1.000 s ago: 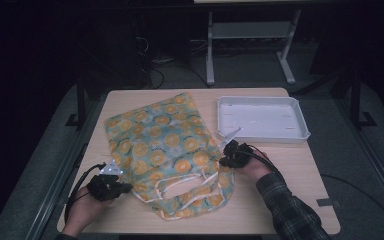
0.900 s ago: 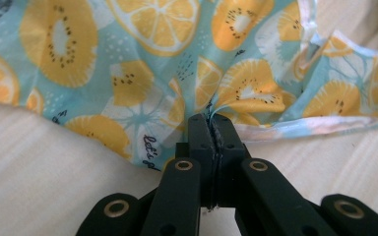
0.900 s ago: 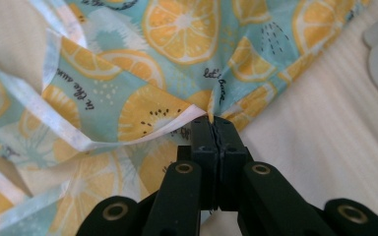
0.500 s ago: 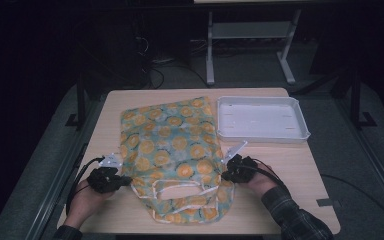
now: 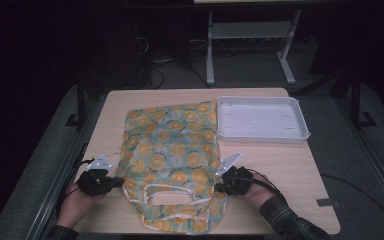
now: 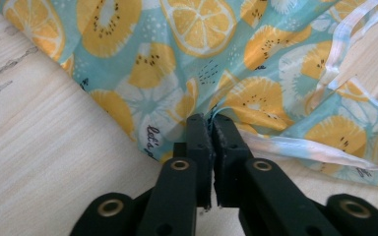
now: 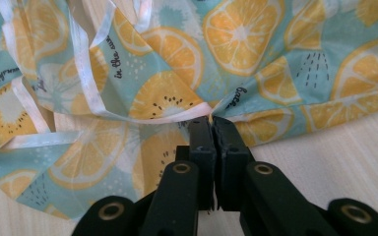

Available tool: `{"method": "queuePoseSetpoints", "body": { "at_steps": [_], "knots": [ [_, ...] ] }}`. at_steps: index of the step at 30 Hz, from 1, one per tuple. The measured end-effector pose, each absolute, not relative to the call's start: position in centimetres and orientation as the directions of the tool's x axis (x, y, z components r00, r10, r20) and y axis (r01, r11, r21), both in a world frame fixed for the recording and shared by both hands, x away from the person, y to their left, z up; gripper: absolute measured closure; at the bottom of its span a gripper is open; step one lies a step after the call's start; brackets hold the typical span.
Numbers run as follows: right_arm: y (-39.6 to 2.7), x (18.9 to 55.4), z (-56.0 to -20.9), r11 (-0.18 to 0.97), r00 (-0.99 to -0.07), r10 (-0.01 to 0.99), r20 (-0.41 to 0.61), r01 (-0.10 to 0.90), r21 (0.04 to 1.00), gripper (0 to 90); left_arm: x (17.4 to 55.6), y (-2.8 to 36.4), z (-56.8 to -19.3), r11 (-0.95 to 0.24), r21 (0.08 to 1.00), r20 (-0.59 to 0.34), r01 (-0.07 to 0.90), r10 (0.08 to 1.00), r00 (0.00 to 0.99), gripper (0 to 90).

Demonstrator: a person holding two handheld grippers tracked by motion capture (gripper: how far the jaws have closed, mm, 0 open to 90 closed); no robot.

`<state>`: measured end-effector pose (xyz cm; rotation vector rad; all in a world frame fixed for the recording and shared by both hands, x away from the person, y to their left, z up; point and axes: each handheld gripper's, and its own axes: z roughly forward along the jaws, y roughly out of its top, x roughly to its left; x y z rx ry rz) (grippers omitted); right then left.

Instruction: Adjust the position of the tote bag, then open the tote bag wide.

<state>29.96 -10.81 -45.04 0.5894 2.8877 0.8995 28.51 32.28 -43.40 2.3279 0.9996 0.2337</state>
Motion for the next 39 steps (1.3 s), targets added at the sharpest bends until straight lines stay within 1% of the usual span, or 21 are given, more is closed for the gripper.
{"method": "queuePoseSetpoints", "body": {
  "at_steps": [1, 3, 4, 5, 6, 7, 10, 11, 13, 14, 17, 18, 20, 21, 22, 26, 28, 30, 32, 35, 39],
  "knots": [
    [-11.0, 30.0, -44.9, 0.750, -0.923, 0.380, 0.054, 0.342, 0.567, 77.0, 28.4, 32.3, -43.4, -0.542, 0.583, -0.064, 0.604, 0.711, 0.700, 78.7],
    [-11.4, 30.1, -44.7, 0.741, -0.919, 0.391, 0.056, 0.350, 0.573, 67.8, 28.2, 32.4, -43.1, -0.533, 0.594, -0.062, 0.603, 0.717, 0.694, 71.8],
    [-11.4, 30.1, -44.7, 0.741, -0.919, 0.391, 0.056, 0.350, 0.573, 67.8, 28.2, 32.4, -43.1, -0.533, 0.594, -0.062, 0.603, 0.717, 0.694, 68.0],
    [-11.7, 30.2, -44.4, 0.728, -0.911, 0.406, 0.065, 0.366, 0.579, 58.2, 28.1, 32.6, -43.0, -0.530, 0.601, -0.062, 0.598, 0.715, 0.696, 63.7],
    [-11.7, 30.2, -44.4, 0.728, -0.911, 0.406, 0.065, 0.366, 0.579, 58.2, 28.0, 32.8, -42.8, -0.528, 0.603, -0.064, 0.598, 0.715, 0.696, 63.7],
    [-11.9, 30.2, -44.1, 0.720, -0.906, 0.416, 0.074, 0.378, 0.582, 55.6, 27.8, 32.9, -42.6, -0.523, 0.610, -0.070, 0.596, 0.714, 0.697, 60.4],
    [-12.6, 30.1, -43.3, 0.685, -0.895, 0.434, 0.106, 0.404, 0.606, 44.5, 27.4, 33.0, -41.8, -0.505, 0.636, -0.091, 0.584, 0.702, 0.707, 50.7],
    [-12.6, 30.1, -43.3, 0.685, -0.895, 0.434, 0.106, 0.404, 0.606, 44.5, 27.3, 32.9, -41.4, -0.506, 0.647, -0.087, 0.570, 0.694, 0.715, 50.7],
    [-12.4, 29.9, -43.0, 0.680, -0.898, 0.425, 0.113, 0.399, 0.615, 40.5, 27.1, 32.5, -40.6, -0.499, 0.669, -0.095, 0.551, 0.677, 0.729, 48.0],
    [-12.2, 29.8, -43.0, 0.682, -0.903, 0.416, 0.112, 0.391, 0.618, 39.8, 27.0, 32.1, -40.4, -0.488, 0.682, -0.113, 0.545, 0.665, 0.738, 47.1],
    [-11.5, 29.5, -42.9, 0.696, -0.921, 0.376, 0.105, 0.355, 0.624, 36.6, 26.9, 31.1, -40.3, -0.504, 0.683, -0.124, 0.529, 0.634, 0.763, 43.6],
    [-11.0, 29.4, -43.0, 0.708, -0.934, 0.344, 0.091, 0.322, 0.629, 34.6, 26.9, 30.6, -40.5, -0.528, 0.673, -0.119, 0.517, 0.613, 0.781, 40.9],
    [-10.5, 29.2, -43.1, 0.713, -0.938, 0.332, 0.097, 0.316, 0.626, 32.6, 26.7, 29.4, -41.4, -0.563, 0.651, -0.123, 0.509, 0.583, 0.803, 39.0],
    [-10.5, 29.2, -43.1, 0.713, -0.938, 0.332, 0.097, 0.316, 0.626, 32.6, 26.7, 29.4, -41.4, -0.563, 0.651, -0.123, 0.509, 0.583, 0.803, 38.0],
    [-10.2, 29.2, -43.1, 0.717, -0.945, 0.315, 0.089, 0.299, 0.630, 32.0, 26.6, 29.0, -41.8, -0.584, 0.639, -0.116, 0.501, 0.570, 0.813, 38.0],
    [-9.5, 29.0, -43.4, 0.724, -0.956, 0.279, 0.091, 0.272, 0.634, 29.2, 26.0, 28.0, -42.8, -0.640, 0.602, -0.103, 0.478, 0.531, 0.841, 33.0],
    [-9.1, 28.9, -43.9, 0.744, -0.963, 0.254, 0.091, 0.255, 0.618, 27.2, 25.8, 27.7, -43.5, -0.661, 0.587, -0.102, 0.468, 0.513, 0.853, 31.6],
    [-9.0, 28.8, -44.0, 0.748, -0.964, 0.249, 0.096, 0.255, 0.613, 26.6, 25.7, 27.6, -43.6, -0.670, 0.580, -0.100, 0.464, 0.506, 0.857, 30.9],
    [-9.0, 28.6, -44.6, 0.778, -0.968, 0.235, 0.088, 0.241, 0.580, 24.1, 25.6, 27.3, -44.0, -0.681, 0.567, -0.102, 0.464, 0.501, 0.860, 28.7],
    [-9.0, 28.5, -45.0, 0.794, -0.969, 0.232, 0.080, 0.236, 0.560, 22.9, 25.3, 27.1, -44.4, -0.701, 0.550, -0.100, 0.454, 0.484, 0.869, 27.3],
    [-8.8, 28.5, -45.5, 0.801, -0.972, 0.222, 0.079, 0.228, 0.554, 22.9, 25.2, 26.9, -44.9, -0.718, 0.530, -0.092, 0.451, 0.480, 0.873, 25.1]
  ]
}}
